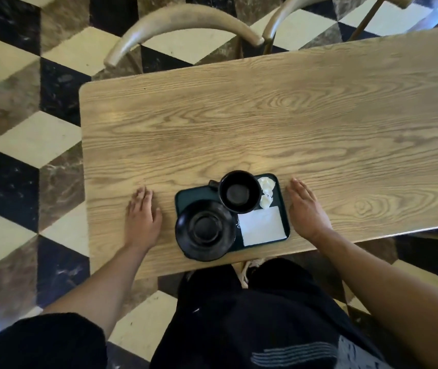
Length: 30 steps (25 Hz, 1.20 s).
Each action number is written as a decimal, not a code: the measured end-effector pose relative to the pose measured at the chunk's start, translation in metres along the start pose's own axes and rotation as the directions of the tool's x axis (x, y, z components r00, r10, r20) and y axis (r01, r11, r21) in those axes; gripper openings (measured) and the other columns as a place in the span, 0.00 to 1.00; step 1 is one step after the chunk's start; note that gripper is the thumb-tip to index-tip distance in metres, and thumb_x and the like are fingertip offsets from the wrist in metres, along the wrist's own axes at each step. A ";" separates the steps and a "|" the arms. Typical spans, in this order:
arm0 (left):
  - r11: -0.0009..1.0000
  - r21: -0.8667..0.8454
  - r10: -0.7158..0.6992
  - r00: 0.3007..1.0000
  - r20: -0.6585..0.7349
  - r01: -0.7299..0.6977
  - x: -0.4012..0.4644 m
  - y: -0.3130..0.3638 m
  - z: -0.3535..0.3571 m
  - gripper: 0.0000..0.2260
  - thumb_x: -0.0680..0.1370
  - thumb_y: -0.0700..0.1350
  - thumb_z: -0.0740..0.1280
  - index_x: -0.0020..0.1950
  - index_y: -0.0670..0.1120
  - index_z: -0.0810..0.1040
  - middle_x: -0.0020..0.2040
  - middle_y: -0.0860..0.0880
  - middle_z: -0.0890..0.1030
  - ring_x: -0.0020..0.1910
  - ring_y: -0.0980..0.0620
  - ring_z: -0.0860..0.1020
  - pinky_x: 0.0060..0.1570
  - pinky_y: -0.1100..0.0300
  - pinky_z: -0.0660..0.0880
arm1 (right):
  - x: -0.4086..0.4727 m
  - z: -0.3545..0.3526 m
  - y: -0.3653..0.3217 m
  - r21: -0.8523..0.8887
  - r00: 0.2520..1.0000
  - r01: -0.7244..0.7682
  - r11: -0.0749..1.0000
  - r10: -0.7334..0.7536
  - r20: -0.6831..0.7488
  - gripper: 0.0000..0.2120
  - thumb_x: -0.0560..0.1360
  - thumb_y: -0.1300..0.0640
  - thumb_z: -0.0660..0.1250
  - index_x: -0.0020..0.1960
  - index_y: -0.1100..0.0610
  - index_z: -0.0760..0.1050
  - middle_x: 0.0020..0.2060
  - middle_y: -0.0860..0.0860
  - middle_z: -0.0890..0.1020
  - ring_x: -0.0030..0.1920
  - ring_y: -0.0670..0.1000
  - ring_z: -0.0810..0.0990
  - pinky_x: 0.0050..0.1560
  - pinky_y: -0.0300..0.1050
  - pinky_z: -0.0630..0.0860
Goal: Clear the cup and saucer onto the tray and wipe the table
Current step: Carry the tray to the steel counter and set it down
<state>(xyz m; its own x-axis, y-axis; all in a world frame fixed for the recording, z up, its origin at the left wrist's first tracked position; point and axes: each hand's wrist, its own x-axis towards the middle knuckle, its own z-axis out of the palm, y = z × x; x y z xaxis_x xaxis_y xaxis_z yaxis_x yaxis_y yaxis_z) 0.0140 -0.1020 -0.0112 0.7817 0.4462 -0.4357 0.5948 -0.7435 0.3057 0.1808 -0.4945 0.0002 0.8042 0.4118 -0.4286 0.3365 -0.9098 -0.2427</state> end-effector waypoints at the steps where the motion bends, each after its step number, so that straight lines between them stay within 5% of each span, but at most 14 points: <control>1: 0.999 -0.029 -0.046 0.999 0.005 0.046 -0.012 0.007 0.005 0.26 0.85 0.44 0.60 0.82 0.39 0.59 0.84 0.42 0.55 0.83 0.43 0.52 0.81 0.48 0.50 | -0.002 0.000 0.001 0.000 1.000 0.011 1.000 -0.011 0.003 0.30 0.81 0.67 0.54 0.81 0.63 0.53 0.82 0.58 0.51 0.82 0.55 0.46 0.81 0.47 0.43; 10: 0.967 -0.116 -0.217 0.972 0.092 0.227 -0.127 0.037 0.057 0.29 0.84 0.45 0.62 0.83 0.42 0.56 0.85 0.45 0.50 0.83 0.46 0.49 0.81 0.49 0.52 | -0.058 0.016 -0.001 -0.031 0.994 0.083 0.996 -0.081 0.070 0.31 0.79 0.68 0.55 0.81 0.65 0.52 0.82 0.61 0.52 0.82 0.58 0.47 0.81 0.49 0.43; 12: 0.966 -0.097 -0.230 0.966 0.116 0.241 -0.146 0.045 0.064 0.29 0.84 0.46 0.62 0.83 0.43 0.57 0.85 0.45 0.51 0.83 0.46 0.49 0.80 0.48 0.55 | -0.077 0.021 -0.001 0.012 0.993 0.090 0.996 -0.091 0.072 0.29 0.78 0.66 0.58 0.79 0.65 0.59 0.81 0.60 0.56 0.81 0.58 0.51 0.80 0.50 0.48; 15: 0.960 -0.057 -0.271 0.962 0.045 0.273 -0.177 0.061 0.075 0.23 0.82 0.48 0.62 0.77 0.43 0.68 0.80 0.45 0.62 0.79 0.45 0.61 0.74 0.47 0.65 | -0.105 0.028 0.002 0.077 0.995 -0.008 0.997 0.000 0.096 0.21 0.77 0.62 0.61 0.70 0.58 0.74 0.73 0.54 0.69 0.72 0.57 0.65 0.72 0.52 0.68; 17: 0.966 -0.078 -0.245 0.969 0.020 0.246 -0.198 0.072 0.088 0.17 0.82 0.48 0.63 0.69 0.44 0.75 0.71 0.47 0.73 0.71 0.45 0.69 0.66 0.49 0.70 | -0.117 0.035 0.005 0.043 0.989 0.031 0.999 -0.037 0.143 0.16 0.80 0.59 0.59 0.63 0.58 0.79 0.64 0.54 0.77 0.64 0.57 0.70 0.66 0.50 0.70; 21: 0.973 -0.098 -0.150 0.894 0.422 0.209 -0.197 0.079 0.099 0.09 0.83 0.47 0.62 0.53 0.43 0.79 0.57 0.42 0.81 0.60 0.43 0.79 0.56 0.54 0.72 | -0.118 0.029 -0.002 0.057 0.893 -0.020 0.998 -0.008 0.450 0.10 0.77 0.58 0.58 0.45 0.57 0.78 0.50 0.56 0.82 0.54 0.58 0.80 0.49 0.46 0.73; 23: 0.959 -0.078 -0.200 0.849 0.489 0.271 -0.188 0.073 0.093 0.08 0.84 0.49 0.62 0.50 0.46 0.77 0.58 0.42 0.83 0.60 0.43 0.80 0.56 0.54 0.73 | -0.114 0.028 -0.008 0.034 0.858 -0.019 0.999 -0.001 0.514 0.13 0.77 0.57 0.59 0.34 0.52 0.70 0.42 0.53 0.79 0.45 0.55 0.79 0.44 0.43 0.70; 30: 0.925 -0.154 -0.238 0.846 0.477 0.347 -0.159 0.037 0.075 0.11 0.83 0.51 0.63 0.51 0.45 0.80 0.57 0.42 0.84 0.59 0.43 0.80 0.55 0.54 0.74 | -0.099 0.028 -0.026 0.114 0.842 -0.240 0.964 0.148 0.519 0.12 0.79 0.56 0.62 0.44 0.59 0.82 0.49 0.57 0.85 0.51 0.56 0.83 0.49 0.44 0.76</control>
<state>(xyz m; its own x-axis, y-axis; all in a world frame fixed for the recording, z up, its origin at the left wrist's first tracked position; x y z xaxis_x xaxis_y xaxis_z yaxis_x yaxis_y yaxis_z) -0.1026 -0.2379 0.0061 0.4306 0.3164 -0.8453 0.8501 -0.4567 0.2621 0.0786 -0.5103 0.0247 0.4722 0.2382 -0.8487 0.0755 -0.9702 -0.2303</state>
